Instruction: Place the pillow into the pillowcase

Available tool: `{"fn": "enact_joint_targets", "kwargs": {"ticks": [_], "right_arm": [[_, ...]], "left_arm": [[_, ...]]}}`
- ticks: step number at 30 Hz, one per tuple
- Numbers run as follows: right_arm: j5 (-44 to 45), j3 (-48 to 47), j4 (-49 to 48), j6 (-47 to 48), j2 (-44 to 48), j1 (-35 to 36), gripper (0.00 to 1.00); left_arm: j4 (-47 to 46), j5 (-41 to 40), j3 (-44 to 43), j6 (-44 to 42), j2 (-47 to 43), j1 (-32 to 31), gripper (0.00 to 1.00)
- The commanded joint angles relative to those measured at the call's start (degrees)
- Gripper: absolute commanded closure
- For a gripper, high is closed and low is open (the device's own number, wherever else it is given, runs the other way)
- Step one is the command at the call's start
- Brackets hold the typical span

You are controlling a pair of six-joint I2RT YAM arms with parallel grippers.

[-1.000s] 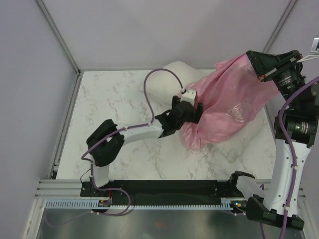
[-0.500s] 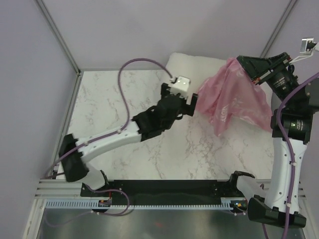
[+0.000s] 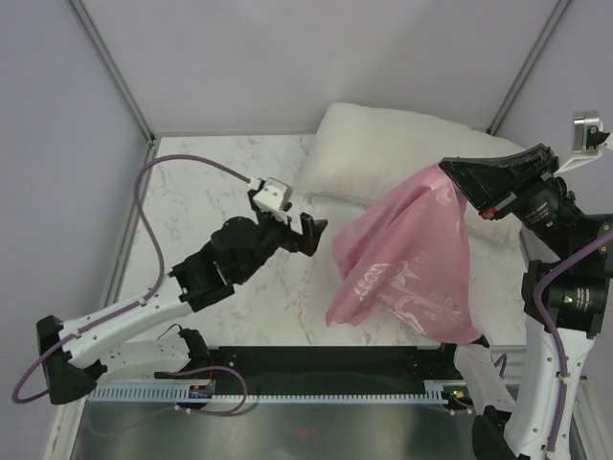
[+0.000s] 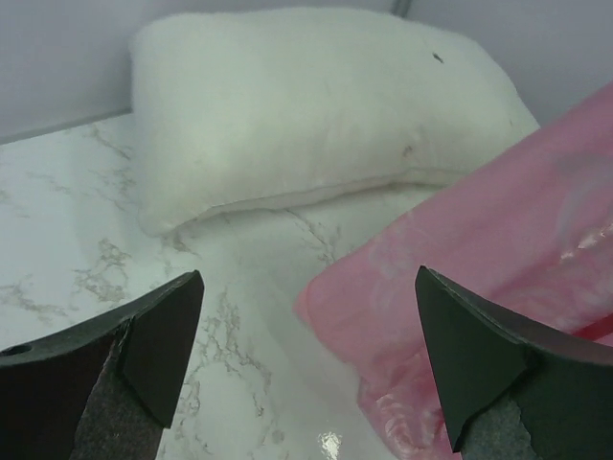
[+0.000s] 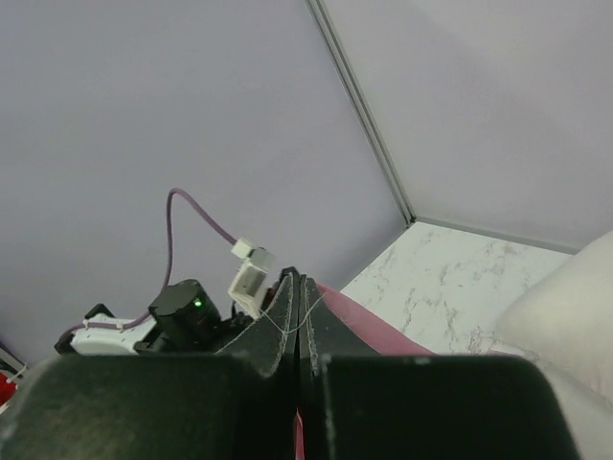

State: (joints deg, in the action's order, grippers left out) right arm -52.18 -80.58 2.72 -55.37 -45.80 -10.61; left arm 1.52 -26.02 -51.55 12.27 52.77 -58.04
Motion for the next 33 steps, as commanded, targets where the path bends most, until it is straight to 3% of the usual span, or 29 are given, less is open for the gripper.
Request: {"fn": "enact_joint_targets", "kwargs": {"ticks": [1,7,13,18,19,20,22,23,26,29,33], "right_arm": [[-1.0,0.2,1.7,0.6,1.3,0.2,1.0],[-1.4,0.9,2.1,1.0,1.1,0.2,1.0],[-0.8,1.6,5.1,4.3,-0.7,0.2,1.0],[2.0,6.4,7.5,8.2,-2.1,0.2,1.0],[2.4,7.3,7.9,8.9,-2.4,0.2,1.0],[3.1,8.5,8.5,9.8,-3.3,0.3,1.0],[8.0,8.7,13.2,14.2,-4.6,0.4,1.0],[9.8,8.5,15.7,15.7,-6.5,0.6,1.0],[18.1,5.6,18.4,20.7,-12.4,4.1,1.0],[31.2,-3.0,23.5,26.0,-21.9,14.7,1.0],[40.0,-19.3,31.2,30.0,-33.6,30.9,1.0]], "left_arm": [[-2.9,19.1,-4.4,-9.9,7.9,-0.4,0.0],[-11.4,25.9,-6.5,-16.5,22.4,-0.4,0.0],[-11.5,25.9,-13.7,-16.5,33.3,-0.4,0.0],[-11.5,25.9,-10.6,-16.5,29.6,-0.3,0.0],[-11.9,18.5,-8.3,-17.1,27.9,-0.2,0.01],[-11.1,12.6,-7.6,-12.9,25.0,0.0,0.97],[-6.0,-1.1,-9.2,-6.4,22.3,2.6,0.98],[-1.9,-1.2,-10.2,-6.4,20.0,6.6,0.98],[-1.9,-1.2,-11.8,-6.4,14.4,15.1,0.98],[-1.9,-1.2,-13.5,-6.4,11.6,18.0,0.98],[-1.9,-1.2,-17.2,-6.4,9.3,18.1,0.98]]}}
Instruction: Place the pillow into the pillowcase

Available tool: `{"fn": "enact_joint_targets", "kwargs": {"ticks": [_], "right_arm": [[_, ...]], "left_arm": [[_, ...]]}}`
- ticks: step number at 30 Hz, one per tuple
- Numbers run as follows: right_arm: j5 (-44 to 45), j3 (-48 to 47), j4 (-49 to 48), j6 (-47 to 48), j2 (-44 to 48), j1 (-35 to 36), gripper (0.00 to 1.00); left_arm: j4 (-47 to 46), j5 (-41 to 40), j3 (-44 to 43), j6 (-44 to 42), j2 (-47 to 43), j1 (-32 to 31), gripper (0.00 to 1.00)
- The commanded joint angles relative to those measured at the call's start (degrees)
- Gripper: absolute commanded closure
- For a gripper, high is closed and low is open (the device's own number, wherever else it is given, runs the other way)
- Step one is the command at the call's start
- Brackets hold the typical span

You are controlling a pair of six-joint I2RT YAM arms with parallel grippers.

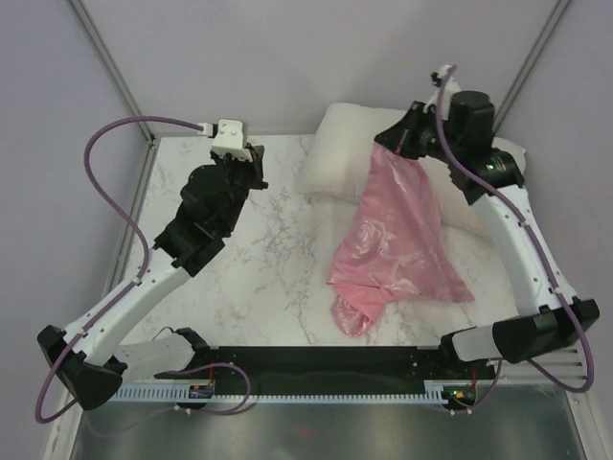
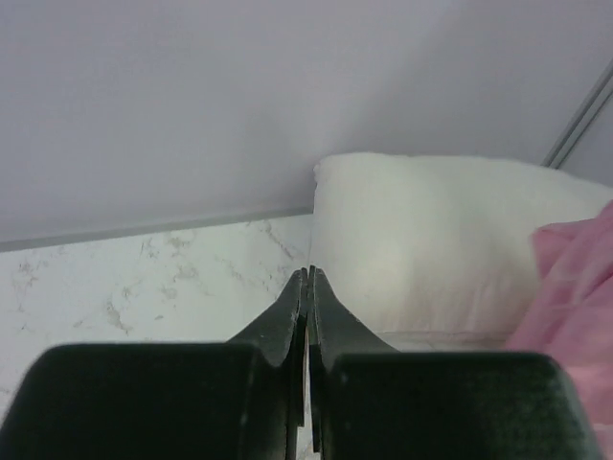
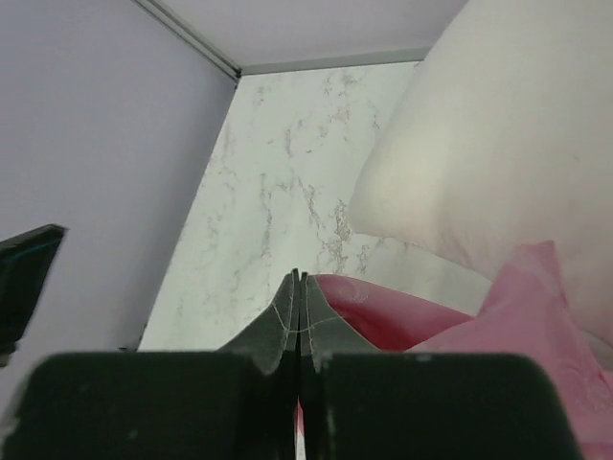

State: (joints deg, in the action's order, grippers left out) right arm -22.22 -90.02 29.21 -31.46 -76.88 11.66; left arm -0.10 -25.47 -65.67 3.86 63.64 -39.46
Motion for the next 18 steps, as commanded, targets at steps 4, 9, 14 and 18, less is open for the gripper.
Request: {"fn": "enact_joint_targets", "kwargs": {"ticks": [4,9,14,18], "right_arm": [[12.6,-32.3,9.5,10.1,-11.7,21.2,1.0],[9.7,-34.6,9.5,16.8,-6.5,24.8,1.0],[16.7,-4.2,8.0,17.6,15.0,24.8,0.99],[31.8,17.9,9.9,12.8,25.6,24.8,0.3]], "left_arm": [[-0.3,-1.8,-0.2,2.0,-4.5,-0.5,0.98],[15.8,-6.8,6.1,15.7,-12.3,-0.5,0.33],[20.7,-7.4,8.5,16.6,-20.5,-0.5,0.25],[24.7,-4.8,11.6,19.8,-22.1,-0.5,0.21]]}}
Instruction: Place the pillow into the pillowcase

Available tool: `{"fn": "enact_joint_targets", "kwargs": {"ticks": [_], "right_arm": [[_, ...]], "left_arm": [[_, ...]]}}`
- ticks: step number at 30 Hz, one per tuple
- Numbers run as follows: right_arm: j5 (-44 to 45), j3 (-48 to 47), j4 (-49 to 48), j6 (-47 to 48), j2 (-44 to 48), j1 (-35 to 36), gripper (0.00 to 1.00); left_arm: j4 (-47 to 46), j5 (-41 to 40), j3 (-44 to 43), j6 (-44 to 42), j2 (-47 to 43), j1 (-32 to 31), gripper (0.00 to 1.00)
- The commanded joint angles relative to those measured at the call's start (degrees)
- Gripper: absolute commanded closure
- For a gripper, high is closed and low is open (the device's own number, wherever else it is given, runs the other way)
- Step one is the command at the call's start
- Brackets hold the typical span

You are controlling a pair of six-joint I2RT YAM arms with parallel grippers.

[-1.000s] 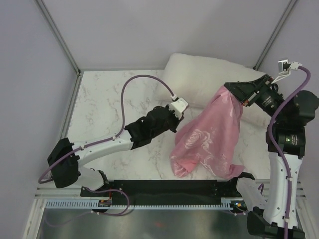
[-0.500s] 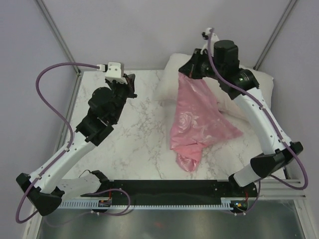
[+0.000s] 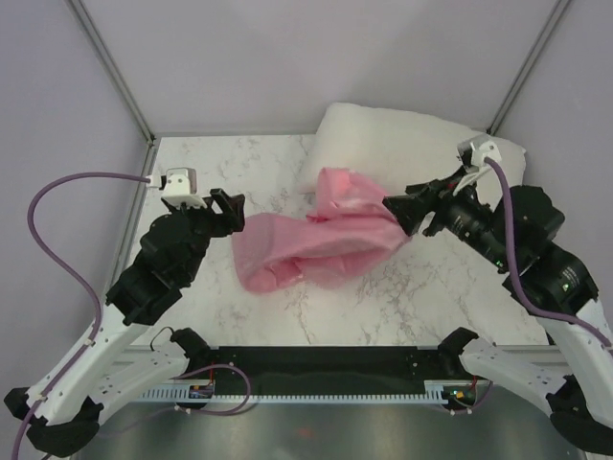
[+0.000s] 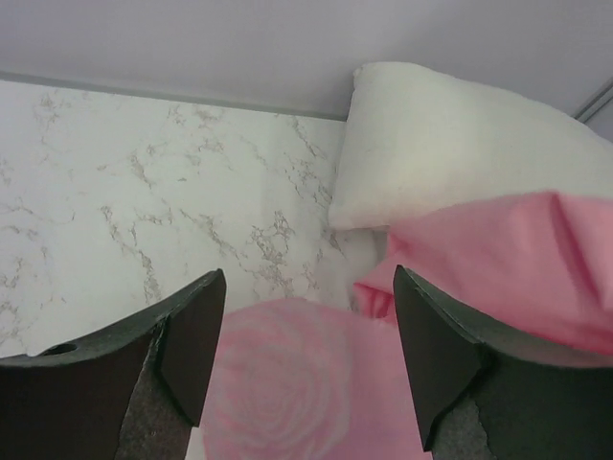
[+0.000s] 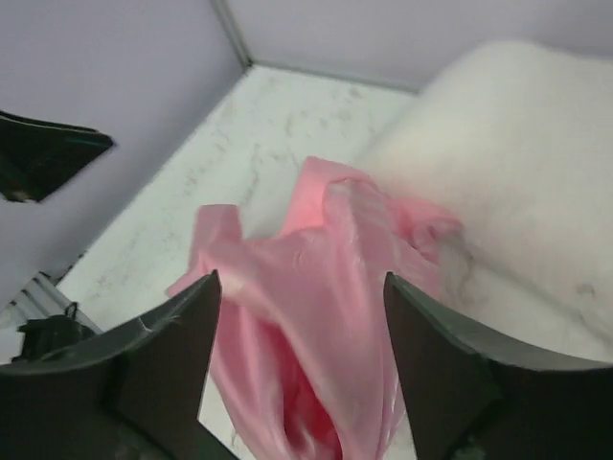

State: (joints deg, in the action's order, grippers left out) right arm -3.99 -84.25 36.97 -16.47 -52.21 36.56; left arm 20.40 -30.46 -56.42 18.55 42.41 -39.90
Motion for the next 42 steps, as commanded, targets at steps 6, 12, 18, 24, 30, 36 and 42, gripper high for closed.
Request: {"fn": "enact_joint_targets", "kwargs": {"ticks": [6,12,18,24,30,36,42], "right_arm": [[23.5,16.3,3.9,-5.0,4.7,-0.1,0.02],[15.2,21.1,-0.8,-3.8,-5.0,-0.1,0.06],[13.5,28.7,-10.4,-3.7,-16.4,0.0,0.14],[14.1,30.1,-13.9,-3.1,-28.4,1.8,0.09],[23.9,32.2,-13.9,-6.7,-31.8,1.6,0.92],[30.0,39.6,-13.9,-11.6,-11.7,-13.6,1.0],[41.9,42.7,-8.6,-17.7,2.5,-24.3,0.91]], "left_arm": [[5.0,2.8,8.3,8.9,-0.3,-0.1,0.2],[5.5,3.9,10.5,11.0,6.0,-0.1,0.1],[4.6,4.6,16.3,17.3,7.8,0.0,0.0],[2.1,12.1,21.0,22.8,13.1,0.7,0.0],[-8.4,19.0,26.4,25.3,20.4,1.1,0.51],[-2.8,5.2,27.2,27.9,7.2,1.1,0.98],[3.3,-4.9,31.0,32.5,-15.0,1.1,0.98]]}}
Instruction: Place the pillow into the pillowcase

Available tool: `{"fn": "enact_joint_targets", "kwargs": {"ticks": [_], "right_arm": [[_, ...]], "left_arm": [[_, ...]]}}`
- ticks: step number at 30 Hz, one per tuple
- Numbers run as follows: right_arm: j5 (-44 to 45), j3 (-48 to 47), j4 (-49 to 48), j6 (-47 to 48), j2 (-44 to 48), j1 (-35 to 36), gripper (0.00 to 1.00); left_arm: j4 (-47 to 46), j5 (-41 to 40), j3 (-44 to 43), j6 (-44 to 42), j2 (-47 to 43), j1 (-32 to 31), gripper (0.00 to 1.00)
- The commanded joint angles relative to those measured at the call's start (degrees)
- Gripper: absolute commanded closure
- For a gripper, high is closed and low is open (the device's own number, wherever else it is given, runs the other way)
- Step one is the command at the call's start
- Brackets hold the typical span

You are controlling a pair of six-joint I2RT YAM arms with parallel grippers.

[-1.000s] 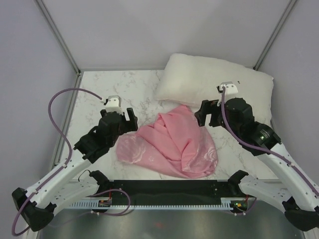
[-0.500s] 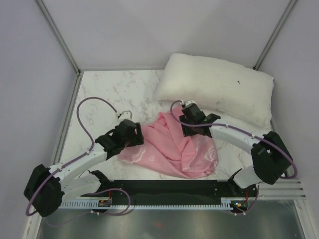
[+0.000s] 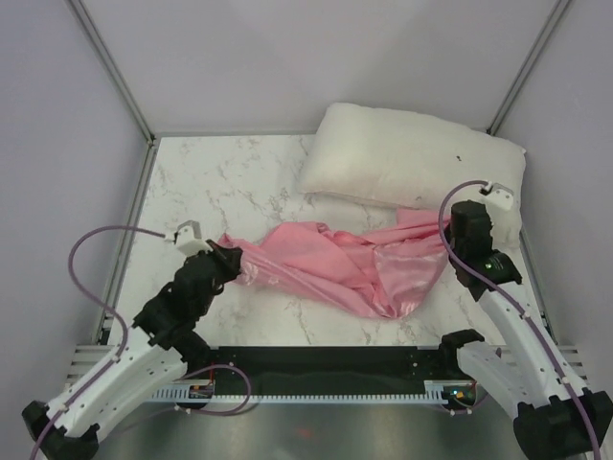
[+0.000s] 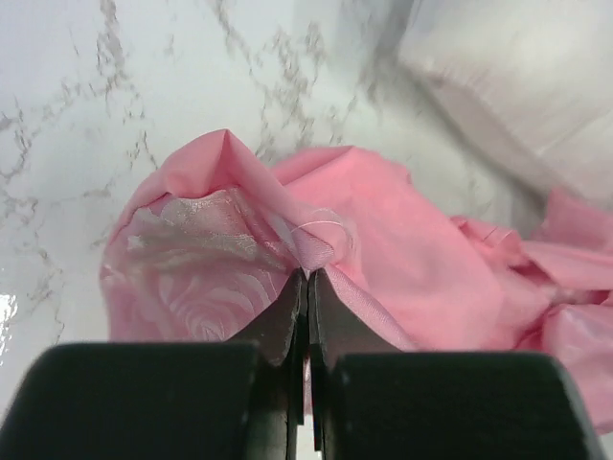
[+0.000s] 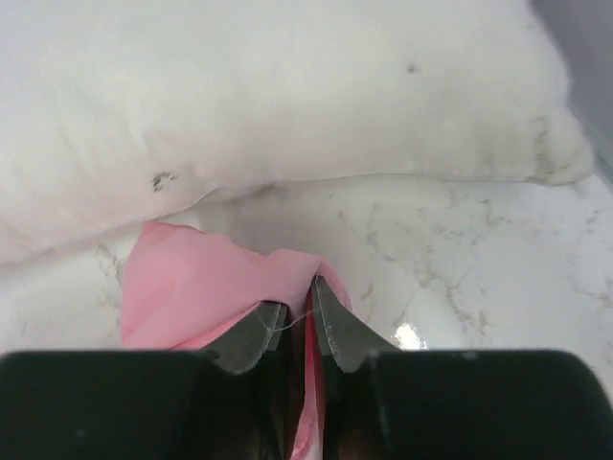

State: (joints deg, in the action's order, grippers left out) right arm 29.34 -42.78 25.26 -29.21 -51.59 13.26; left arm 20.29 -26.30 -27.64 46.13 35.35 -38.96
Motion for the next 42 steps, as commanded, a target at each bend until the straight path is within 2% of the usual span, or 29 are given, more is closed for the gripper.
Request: {"fn": "enact_joint_targets", "kwargs": {"ticks": [1,2,3,4,6,8,9,10,12,13,15,16,17,18,19,21,25,26,28,29,31,32,35,38,42], "right_arm": [[9.5,1.1,4.5,-5.9,2.2,-1.2,0.76],[9.5,1.0,4.9,-6.5,2.4,-1.3,0.56],[6.9,0.8,4.7,-5.9,2.3,-1.3,0.18],[5.8,0.4,4.2,-5.7,2.0,-1.3,0.06],[1.7,-0.7,3.7,-5.1,1.8,-1.4,0.02],[-2.9,-0.7,2.0,-2.8,2.5,-1.3,0.02],[-5.9,-0.5,-0.7,0.4,2.9,-1.3,0.05],[-14.8,0.7,-4.5,2.0,3.6,-1.3,0.09],[-22.6,1.4,-6.4,3.9,3.3,-1.2,0.11],[-28.9,1.3,-6.8,3.9,2.5,-1.1,0.12],[-33.6,-0.2,-6.0,4.5,-2.1,-0.4,0.15],[-33.8,-0.9,-5.1,4.9,-3.8,1.6,0.15],[-32.2,-1.8,-4.6,5.2,-6.6,3.4,0.1],[-29.9,-1.9,-3.4,5.3,-7.8,5.7,0.07],[-26.9,-2.0,-3.0,4.3,-9.6,10.3,0.05],[-21.4,-0.9,-3.2,3.0,-11.6,13.9,0.02],[-20.4,1.5,-6.4,1.1,-17.8,19.5,0.02],[-19.8,2.0,-6.8,0.7,-20.3,20.2,0.03],[-18.6,2.3,-7.7,0.7,-22.1,21.5,0.16],[-18.4,2.4,-7.7,0.6,-22.6,21.9,0.35],[-18.5,3.1,-7.7,0.2,-21.5,22.3,0.53],[-18.5,3.9,-7.6,-0.1,-19.4,22.3,0.73],[-16.3,4.6,-4.7,-1.1,-14.3,22.3,1.0],[-7.6,5.4,1.9,-6.3,-7.4,22.3,1.0],[4.5,4.7,17.1,-20.5,1.9,22.0,1.0]], "left_arm": [[4.6,-9.4,2.8,5.5,-12.7,0.2,0.98],[4.6,-9.3,4.1,5.4,-15.0,0.2,0.98],[4.3,-8.9,4.8,5.2,-16.4,0.2,0.98],[4.2,-8.6,5.0,4.0,-17.1,0.2,0.94],[4.2,-8.0,5.3,2.9,-16.7,0.2,0.93],[4.8,-8.7,4.5,1.7,-14.4,0.2,0.92],[5.0,-8.9,4.2,1.5,-13.4,0.2,0.92],[5.8,-9.3,3.3,1.5,-12.4,0.2,0.92],[6.2,-10.2,2.9,1.9,-11.9,0.1,0.93],[6.4,-11.0,2.7,2.4,-12.1,0.2,0.97],[7.5,-15.3,2.6,3.9,-13.2,0.2,0.98],[8.3,-19.1,2.7,5.2,-13.9,0.2,0.98],[11.4,-21.2,2.7,7.6,-14.4,0.2,0.98],[13.3,-23.2,2.7,14.3,-15.6,0.2,0.98],[14.1,-25.8,2.9,15.9,-16.3,0.2,0.98],[14.2,-28.1,3.1,17.8,-17.7,0.2,0.98],[14.2,-34.1,2.9,19.3,-16.6,0.2,0.98],[14.2,-34.9,2.6,19.3,-16.1,0.2,0.98],[14.2,-35.8,1.8,19.3,-14.8,0.2,0.98],[14.2,-36.8,1.5,19.4,-13.2,0.3,0.98],[14.0,-37.6,0.7,20.5,-11.0,0.3,0.98],[14.0,-37.9,0.5,20.5,-8.4,0.3,0.98],[12.8,-38.1,-0.9,20.5,-2.1,0.4,0.98],[7.9,-35.8,-3.2,16.0,3.7,0.5,0.98],[8.8,-33.9,-5.9,19.2,12.6,1.3,0.98]]}}
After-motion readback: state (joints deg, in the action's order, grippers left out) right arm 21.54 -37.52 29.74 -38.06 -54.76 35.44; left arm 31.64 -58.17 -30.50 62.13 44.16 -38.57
